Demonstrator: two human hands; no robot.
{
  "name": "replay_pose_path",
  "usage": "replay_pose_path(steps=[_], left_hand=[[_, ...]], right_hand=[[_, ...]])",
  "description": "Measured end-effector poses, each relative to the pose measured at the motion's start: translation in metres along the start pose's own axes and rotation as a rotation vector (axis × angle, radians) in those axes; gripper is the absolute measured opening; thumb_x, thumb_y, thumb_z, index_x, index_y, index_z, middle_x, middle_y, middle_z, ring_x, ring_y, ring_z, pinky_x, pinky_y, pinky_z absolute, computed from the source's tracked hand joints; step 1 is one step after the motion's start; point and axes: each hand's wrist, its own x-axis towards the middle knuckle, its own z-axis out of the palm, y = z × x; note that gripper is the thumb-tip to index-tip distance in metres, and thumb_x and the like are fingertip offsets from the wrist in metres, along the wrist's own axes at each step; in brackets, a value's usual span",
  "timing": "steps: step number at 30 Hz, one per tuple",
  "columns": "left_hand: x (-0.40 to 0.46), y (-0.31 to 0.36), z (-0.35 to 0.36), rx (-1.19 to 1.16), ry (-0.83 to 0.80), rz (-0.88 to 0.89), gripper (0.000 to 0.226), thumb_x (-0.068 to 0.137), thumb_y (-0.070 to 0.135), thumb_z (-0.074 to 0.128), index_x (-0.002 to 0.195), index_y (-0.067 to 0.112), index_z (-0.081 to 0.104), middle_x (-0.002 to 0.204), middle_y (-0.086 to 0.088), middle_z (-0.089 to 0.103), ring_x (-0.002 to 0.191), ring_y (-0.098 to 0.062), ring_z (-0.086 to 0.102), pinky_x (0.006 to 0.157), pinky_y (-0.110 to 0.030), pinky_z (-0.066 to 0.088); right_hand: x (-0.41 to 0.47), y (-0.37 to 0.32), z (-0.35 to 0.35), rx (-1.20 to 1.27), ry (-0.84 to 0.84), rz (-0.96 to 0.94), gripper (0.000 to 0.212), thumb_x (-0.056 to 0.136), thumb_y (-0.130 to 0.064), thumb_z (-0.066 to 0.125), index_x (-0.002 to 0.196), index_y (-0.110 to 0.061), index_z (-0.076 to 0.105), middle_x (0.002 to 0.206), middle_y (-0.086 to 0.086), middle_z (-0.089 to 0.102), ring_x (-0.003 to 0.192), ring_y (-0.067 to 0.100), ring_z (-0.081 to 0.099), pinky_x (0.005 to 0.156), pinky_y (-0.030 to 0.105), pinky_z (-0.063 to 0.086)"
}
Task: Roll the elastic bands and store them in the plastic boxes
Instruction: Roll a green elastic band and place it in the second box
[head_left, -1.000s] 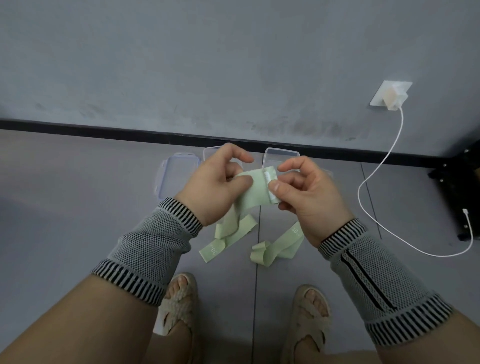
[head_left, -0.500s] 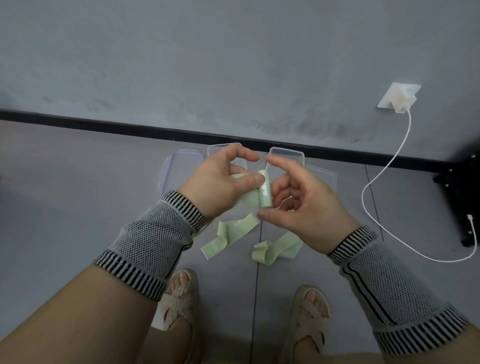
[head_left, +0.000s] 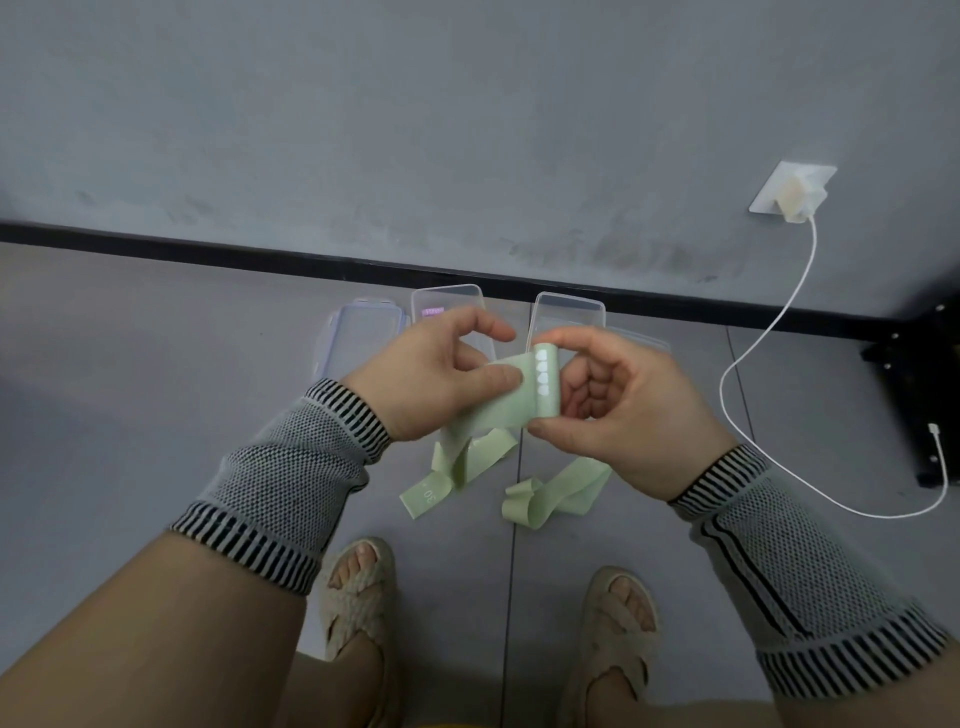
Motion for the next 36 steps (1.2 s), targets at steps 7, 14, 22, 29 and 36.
replay_pose_path(steps=[7,14,22,29,36], left_hand=[[0.001,0.004,-0.002,0.121,0.09,0.041,0.021,0.082,0.021,0.066,0.099,0.029,0.055,0.048,0.011,0.048,0.044,-0.004,0.044,0.051,-0.019,0.038],[0.0,0.015,0.012,0.191,0.214,-0.001,0.05,0.067,0.039,0.078,0.111,0.034,0.056,0.07,0.008,0.061,0.057,-0.001,0.056,0.061,-0.018,0.051],[0.0,0.017,0.013,0.042,0.245,-0.026,0.036,0.072,0.021,0.077,0.102,0.03,0.059,0.077,-0.004,0.067,0.063,-0.013,0.061,0.062,-0.026,0.054],[-0.003,0.019,0.007,-0.354,0.054,-0.033,0.017,0.081,0.0,0.065,0.085,0.012,0.055,0.052,0.005,0.059,0.045,-0.008,0.053,0.045,-0.017,0.044],[-0.002,0.016,0.008,-0.359,0.036,-0.003,0.019,0.079,-0.003,0.065,0.079,0.012,0.054,0.055,0.003,0.062,0.046,-0.008,0.056,0.047,-0.018,0.045]], right_hand=[[0.002,0.002,-0.005,0.053,-0.002,0.022,0.055,0.064,0.005,0.081,0.108,-0.022,0.062,0.069,-0.002,0.063,0.061,0.013,0.059,0.064,0.024,0.053],[0.002,-0.001,0.005,-0.471,0.084,-0.077,0.044,0.067,-0.01,0.079,0.104,-0.029,0.062,0.066,-0.005,0.061,0.06,0.006,0.06,0.065,0.021,0.052],[0.005,0.0,0.01,-0.418,0.086,-0.118,0.059,0.07,-0.011,0.078,0.113,-0.044,0.055,0.072,-0.009,0.053,0.061,0.006,0.051,0.065,0.021,0.048],[0.002,-0.002,0.003,0.031,0.009,-0.026,0.067,0.065,-0.002,0.081,0.116,-0.037,0.055,0.067,-0.005,0.059,0.061,0.008,0.056,0.064,0.019,0.05],[0.002,-0.002,0.002,0.096,-0.032,0.026,0.068,0.058,-0.018,0.08,0.118,-0.036,0.054,0.062,-0.008,0.063,0.058,0.005,0.058,0.063,0.017,0.049]])
